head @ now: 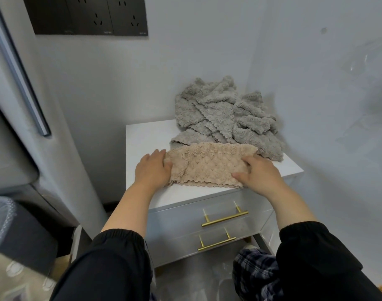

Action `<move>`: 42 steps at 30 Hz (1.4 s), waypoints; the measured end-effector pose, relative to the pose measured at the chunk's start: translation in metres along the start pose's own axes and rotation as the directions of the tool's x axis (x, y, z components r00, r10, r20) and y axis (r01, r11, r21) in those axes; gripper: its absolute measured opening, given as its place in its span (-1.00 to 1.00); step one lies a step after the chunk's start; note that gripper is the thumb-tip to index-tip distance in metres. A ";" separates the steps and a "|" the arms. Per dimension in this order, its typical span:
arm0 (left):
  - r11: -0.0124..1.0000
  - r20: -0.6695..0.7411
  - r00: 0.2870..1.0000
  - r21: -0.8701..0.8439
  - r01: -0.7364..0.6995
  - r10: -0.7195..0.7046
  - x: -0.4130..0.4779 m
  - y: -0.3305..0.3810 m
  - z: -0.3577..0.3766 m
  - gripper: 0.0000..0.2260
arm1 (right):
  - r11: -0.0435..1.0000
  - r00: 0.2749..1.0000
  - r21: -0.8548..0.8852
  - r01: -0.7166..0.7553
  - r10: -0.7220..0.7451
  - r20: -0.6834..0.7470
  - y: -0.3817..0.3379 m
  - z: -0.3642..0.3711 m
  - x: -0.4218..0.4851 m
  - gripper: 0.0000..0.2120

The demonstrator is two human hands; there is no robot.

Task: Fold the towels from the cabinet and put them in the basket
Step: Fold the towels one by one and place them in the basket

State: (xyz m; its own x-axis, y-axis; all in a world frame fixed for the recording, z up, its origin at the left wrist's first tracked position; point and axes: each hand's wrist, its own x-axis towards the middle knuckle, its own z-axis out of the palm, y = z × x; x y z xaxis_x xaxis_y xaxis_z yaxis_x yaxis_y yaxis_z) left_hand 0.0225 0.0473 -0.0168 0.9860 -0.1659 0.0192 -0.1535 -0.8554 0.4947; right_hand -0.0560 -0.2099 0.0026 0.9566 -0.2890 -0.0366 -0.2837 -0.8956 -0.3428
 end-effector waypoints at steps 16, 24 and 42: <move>0.983 0.035 0.987 -0.084 0.161 -0.159 -0.003 0.004 -0.024 -0.90 | 0.980 0.978 -0.032 0.197 -0.198 -0.065 -0.008 0.002 -0.002 -0.51; 0.983 -0.447 0.885 -0.176 0.060 -0.135 -0.008 0.005 -0.023 -0.74 | 0.977 0.975 -0.127 0.170 -0.149 0.162 -0.011 0.004 -0.006 -0.44; 0.935 -0.032 0.948 -0.181 0.306 -0.317 0.004 -0.002 -0.023 -0.69 | 0.971 0.975 -0.161 0.175 -0.148 0.163 -0.012 0.010 -0.008 -0.43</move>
State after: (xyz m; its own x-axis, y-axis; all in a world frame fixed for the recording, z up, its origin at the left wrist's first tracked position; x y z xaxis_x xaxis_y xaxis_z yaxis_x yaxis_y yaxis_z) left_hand 0.0285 0.0598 0.0019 0.9854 0.1293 -0.1105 0.1701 -0.7615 0.6255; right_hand -0.0597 -0.1932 -0.0020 0.9860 -0.0940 -0.1377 -0.1192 -0.9748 -0.1884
